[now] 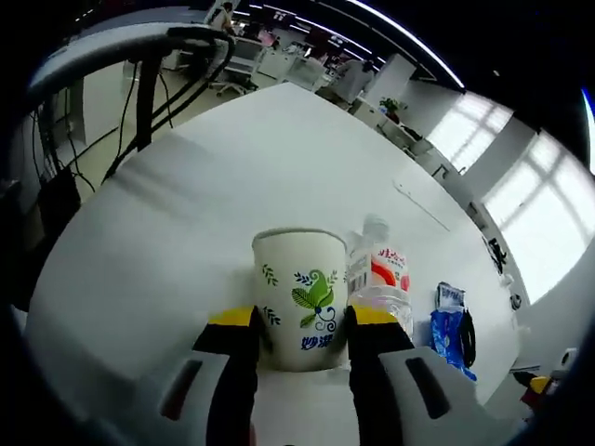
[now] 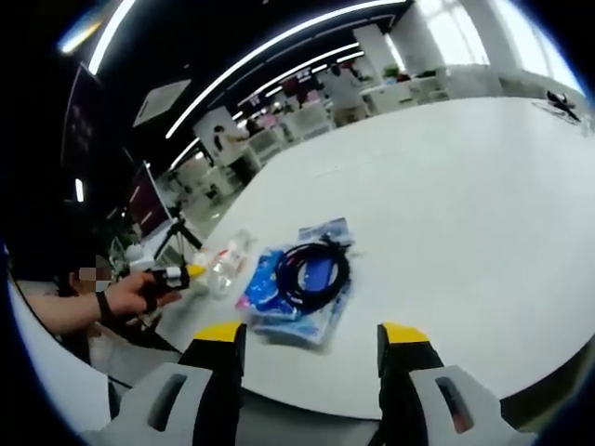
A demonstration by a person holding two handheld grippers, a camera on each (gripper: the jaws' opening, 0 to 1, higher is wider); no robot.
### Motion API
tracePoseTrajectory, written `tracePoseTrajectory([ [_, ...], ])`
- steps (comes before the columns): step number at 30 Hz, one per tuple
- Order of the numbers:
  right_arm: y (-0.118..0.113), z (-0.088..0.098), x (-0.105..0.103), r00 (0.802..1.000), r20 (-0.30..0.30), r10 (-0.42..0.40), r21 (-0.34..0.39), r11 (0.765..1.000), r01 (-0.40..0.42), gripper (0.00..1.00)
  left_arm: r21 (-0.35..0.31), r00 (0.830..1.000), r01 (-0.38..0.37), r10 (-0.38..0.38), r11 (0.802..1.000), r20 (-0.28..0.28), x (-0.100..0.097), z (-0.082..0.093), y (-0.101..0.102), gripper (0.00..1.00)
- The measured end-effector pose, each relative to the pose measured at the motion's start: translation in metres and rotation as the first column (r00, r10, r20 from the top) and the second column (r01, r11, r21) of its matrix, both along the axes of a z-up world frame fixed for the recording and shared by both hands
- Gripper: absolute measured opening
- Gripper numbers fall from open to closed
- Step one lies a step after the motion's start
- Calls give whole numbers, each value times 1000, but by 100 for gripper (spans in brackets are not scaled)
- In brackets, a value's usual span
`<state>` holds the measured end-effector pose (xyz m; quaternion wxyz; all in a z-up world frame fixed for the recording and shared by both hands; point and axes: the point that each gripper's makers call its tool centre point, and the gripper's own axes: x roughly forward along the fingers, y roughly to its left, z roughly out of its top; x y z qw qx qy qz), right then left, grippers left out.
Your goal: Arrange the tabletop items into an orderly group along one side of the table until the central work area is clear of visible clutter.
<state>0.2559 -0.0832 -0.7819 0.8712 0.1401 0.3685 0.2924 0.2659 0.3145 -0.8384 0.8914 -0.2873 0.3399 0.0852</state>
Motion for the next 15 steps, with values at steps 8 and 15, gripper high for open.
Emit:
tracePoseTrajectory([
  [8, 11, 0, -2, 999, -8, 33, 9, 999, -33, 57, -72, 998, -63, 63, 995, -2, -14, -20, 12, 36],
  [15, 10, -6, 1, 999, -12, 45, 24, 999, -44, 57, -15, 1000, 8, -9, 1000, -29, -42, -20, -4, 36],
])
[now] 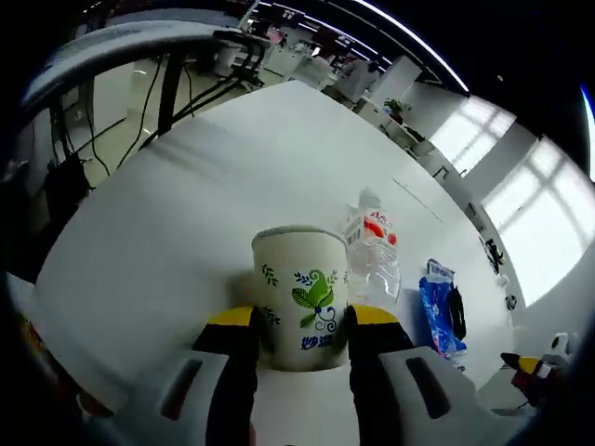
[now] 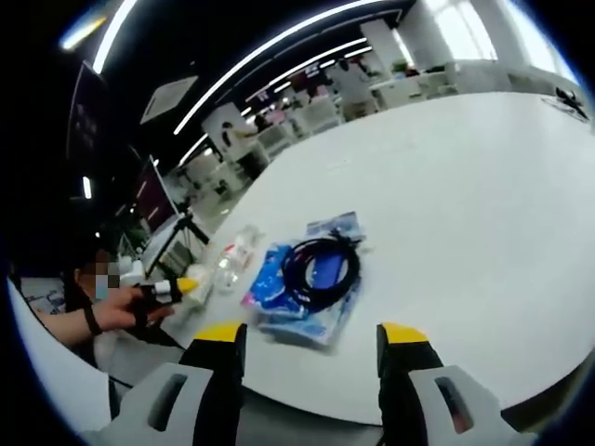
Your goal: Arrange the tabletop items into an orderly group along one side of the table until the central work area is clear of visible clutter.
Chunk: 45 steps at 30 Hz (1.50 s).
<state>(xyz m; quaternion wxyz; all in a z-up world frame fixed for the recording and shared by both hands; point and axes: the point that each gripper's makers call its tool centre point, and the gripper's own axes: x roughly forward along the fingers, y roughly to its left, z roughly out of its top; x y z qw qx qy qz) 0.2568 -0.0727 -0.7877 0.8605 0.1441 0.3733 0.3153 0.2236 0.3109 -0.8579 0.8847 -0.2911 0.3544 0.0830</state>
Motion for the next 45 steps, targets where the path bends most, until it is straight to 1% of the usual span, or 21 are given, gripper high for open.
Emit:
tracePoseTrajectory([
  [2, -1, -2, 1, 1000, -3, 2, 3, 1000, -2, 57, 30, 999, 29, -29, 999, -24, -9, 0, -5, 36],
  [4, -2, -5, 2, 1000, -7, 10, 3, 1000, -10, 57, 51, 996, 73, -70, 996, -50, -18, 1, -16, 36],
  [6, -1, -4, 1, 1000, -8, 18, 4, 1000, -18, 57, 75, 993, 97, -92, 992, -69, -22, 1, -16, 36],
  [7, 0, -5, 1, 1000, -9, 23, 3, 1000, -23, 57, 91, 990, 123, -115, 988, -84, -26, 2, -22, 36],
  [8, 1, -5, 1, 1000, -9, 27, 1, 1000, -27, 57, 102, 988, 138, -128, 985, -91, -27, 1, -24, 36],
  [9, 2, -5, 1, 999, -9, 32, 1, 999, -32, 57, 114, 986, 149, -138, 982, -95, -30, 4, -31, 36],
  [12, 3, -4, 2, 999, -6, 38, 5, 999, -38, 57, 158, 973, 209, -191, 965, -126, -37, 4, -42, 36],
  [13, 3, -5, 4, 999, -5, 40, 8, 999, -40, 57, 163, 971, 220, -199, 962, -135, -39, 1, -36, 36],
  [14, 4, -5, 4, 999, -5, 41, 8, 999, -41, 57, 170, 972, 219, -199, 961, -127, -37, 1, -35, 36],
  [15, 4, -4, 4, 999, -3, 45, 9, 999, -45, 57, 186, 968, 233, -210, 954, -135, -36, 0, -34, 36],
  [16, 6, -3, 3, 999, -2, 48, 9, 999, -48, 57, 202, 965, 248, -222, 948, -142, -35, 1, -37, 36],
  [17, 6, -3, 3, 999, -1, 52, 9, 999, -52, 57, 207, 964, 251, -224, 946, -145, -35, 1, -39, 37],
  [21, 5, -5, 4, 998, -4, 56, 11, 998, -56, 57, 213, 960, 265, -237, 940, -147, -33, -2, -40, 37],
  [26, 5, -3, 2, 998, -4, 57, 11, 998, -57, 56, 199, 960, 264, -238, 944, -144, -31, -8, -41, 37],
  [28, 5, -3, 2, 998, -4, 57, 11, 998, -57, 56, 192, 958, 270, -245, 943, -147, -30, -9, -43, 37],
  [30, 5, -2, 2, 998, -3, 58, 12, 998, -57, 56, 198, 954, 284, -256, 938, -155, -28, -12, -44, 37],
  [32, 6, 0, 0, 998, -3, 58, 13, 998, -58, 56, 204, 950, 296, -267, 933, -160, -26, -10, -46, 38],
  [35, 6, 0, -1, 998, -5, 59, 14, 998, -59, 56, 200, 950, 295, -266, 934, -161, -29, -11, -53, 38],
  [38, 5, 0, -1, 998, -6, 64, 12, 998, -64, 56, 203, 948, 301, -270, 932, -168, -30, -15, -54, 38],
  [39, 5, 0, -1, 998, -5, 65, 13, 998, -64, 56, 200, 946, 306, -274, 931, -170, -29, -20, -53, 39],
  [45, 7, 0, 1, 997, -4, 73, 22, 997, -73, 56, 190, 950, 295, -267, 936, -163, -33, -22, -58, 39],
])
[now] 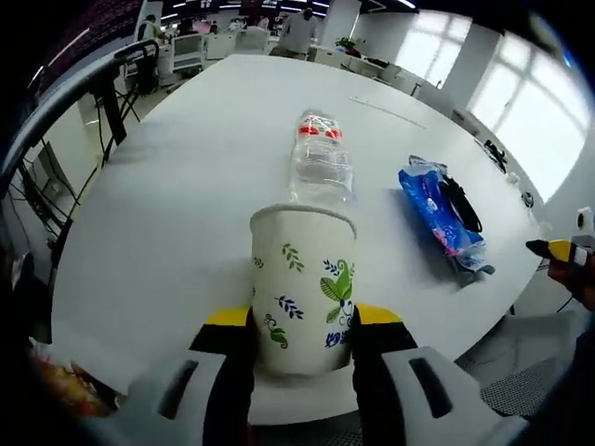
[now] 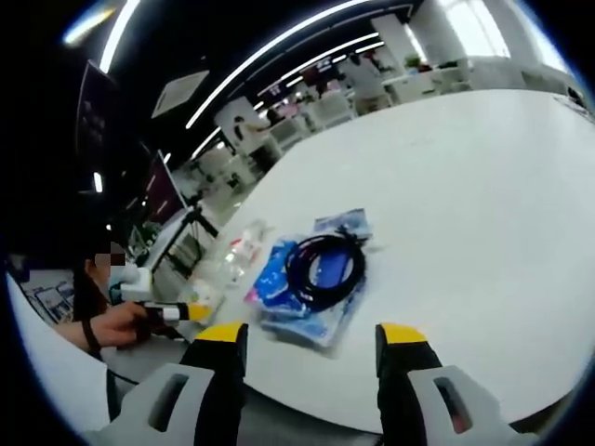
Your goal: Arrange the tabletop items into an orderly group along one side of the table until the central work area is clear of visible clutter.
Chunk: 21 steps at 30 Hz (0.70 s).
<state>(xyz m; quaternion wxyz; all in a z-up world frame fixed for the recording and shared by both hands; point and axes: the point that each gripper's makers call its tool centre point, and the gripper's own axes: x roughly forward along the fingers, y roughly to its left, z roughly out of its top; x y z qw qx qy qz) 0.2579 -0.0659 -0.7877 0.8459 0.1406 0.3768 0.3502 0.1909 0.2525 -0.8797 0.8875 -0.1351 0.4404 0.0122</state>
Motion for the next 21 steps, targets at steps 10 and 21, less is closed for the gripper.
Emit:
tracePoseTrajectory([
  [10, 7, -2, -7, 999, 4, 32, 7, 999, -32, 56, -17, 1000, 1, -1, 1000, 9, -2, -4, -2, 39],
  [21, -1, -12, -17, 999, -20, 31, 2, 1000, -30, 56, -47, 999, 37, -36, 998, 24, -5, 4, -25, 39],
])
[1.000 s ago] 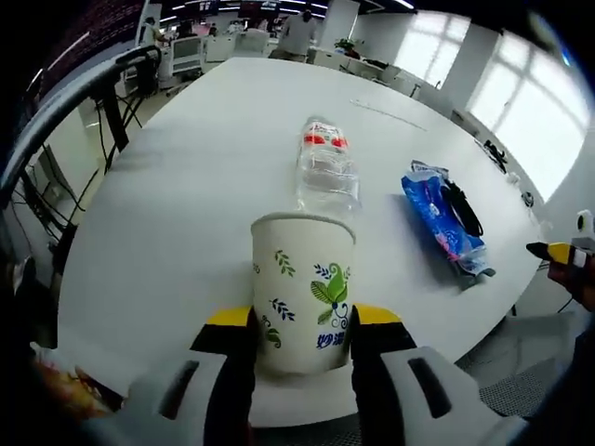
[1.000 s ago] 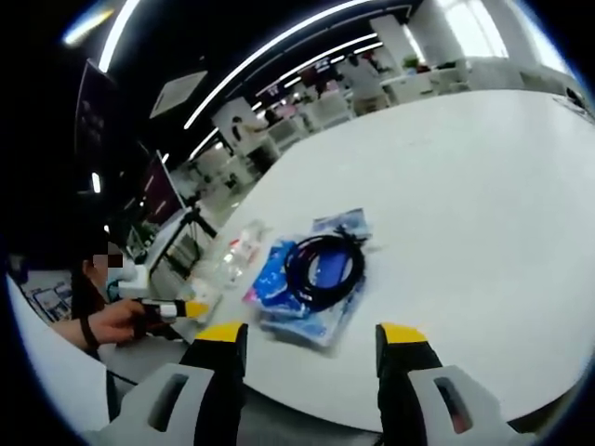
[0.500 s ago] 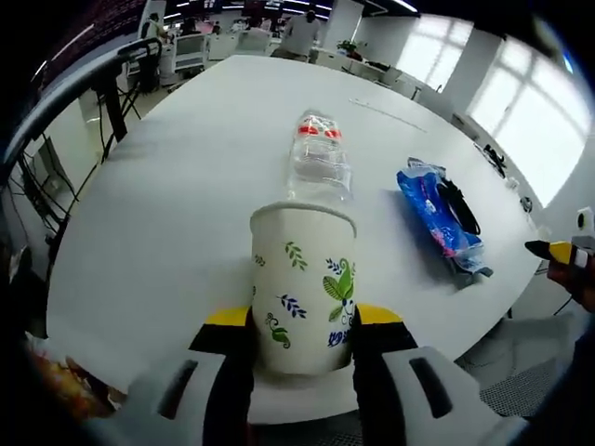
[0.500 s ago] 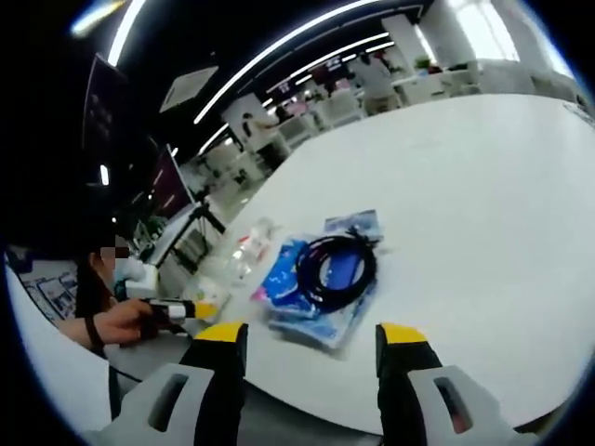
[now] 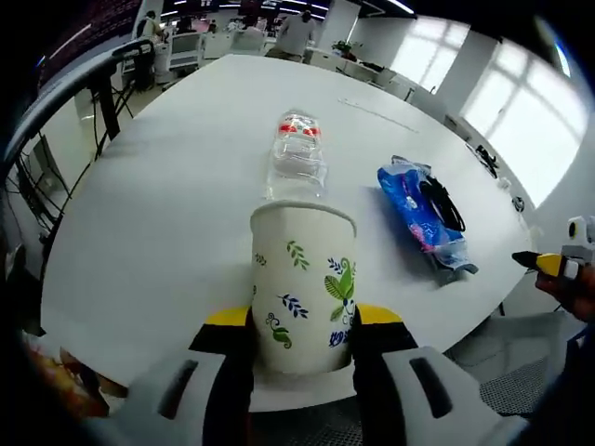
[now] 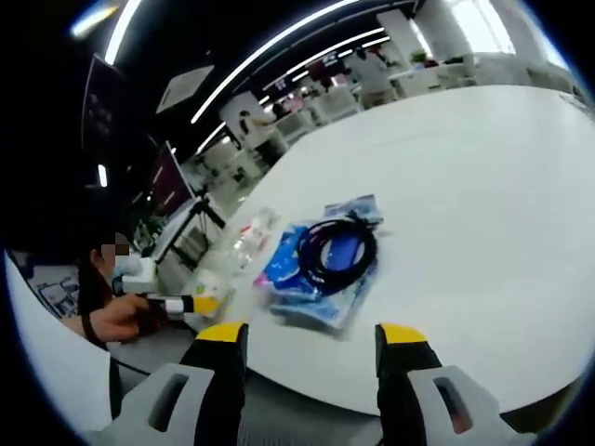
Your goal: Arrange the tabletop items into an orderly group along one side of the table until the central work area is clear of visible clutter.
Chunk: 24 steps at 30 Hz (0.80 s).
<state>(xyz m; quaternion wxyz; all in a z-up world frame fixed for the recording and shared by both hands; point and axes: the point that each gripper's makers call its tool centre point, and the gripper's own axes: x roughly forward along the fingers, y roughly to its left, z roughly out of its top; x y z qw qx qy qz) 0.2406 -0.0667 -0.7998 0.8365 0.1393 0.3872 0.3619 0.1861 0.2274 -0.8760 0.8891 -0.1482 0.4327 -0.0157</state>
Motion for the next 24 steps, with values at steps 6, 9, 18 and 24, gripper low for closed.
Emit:
tracePoseTrajectory([
  [6, 4, 1, -2, 1000, -5, 12, -1, 1000, -12, 56, 0, 998, 68, -68, 998, 14, -5, 10, -29, 39],
  [9, 9, 2, -1, 1000, -8, 24, 4, 1000, -24, 56, -4, 994, 109, -109, 994, 23, -2, 13, -37, 39],
  [18, 34, 4, -10, 994, -13, 104, 14, 994, -104, 56, -4, 969, 243, -243, 970, 41, -6, 25, -76, 39],
  [24, 53, 3, -20, 986, -19, 163, 19, 987, -162, 55, 2, 948, 316, -316, 949, 49, -8, 30, -94, 39],
])
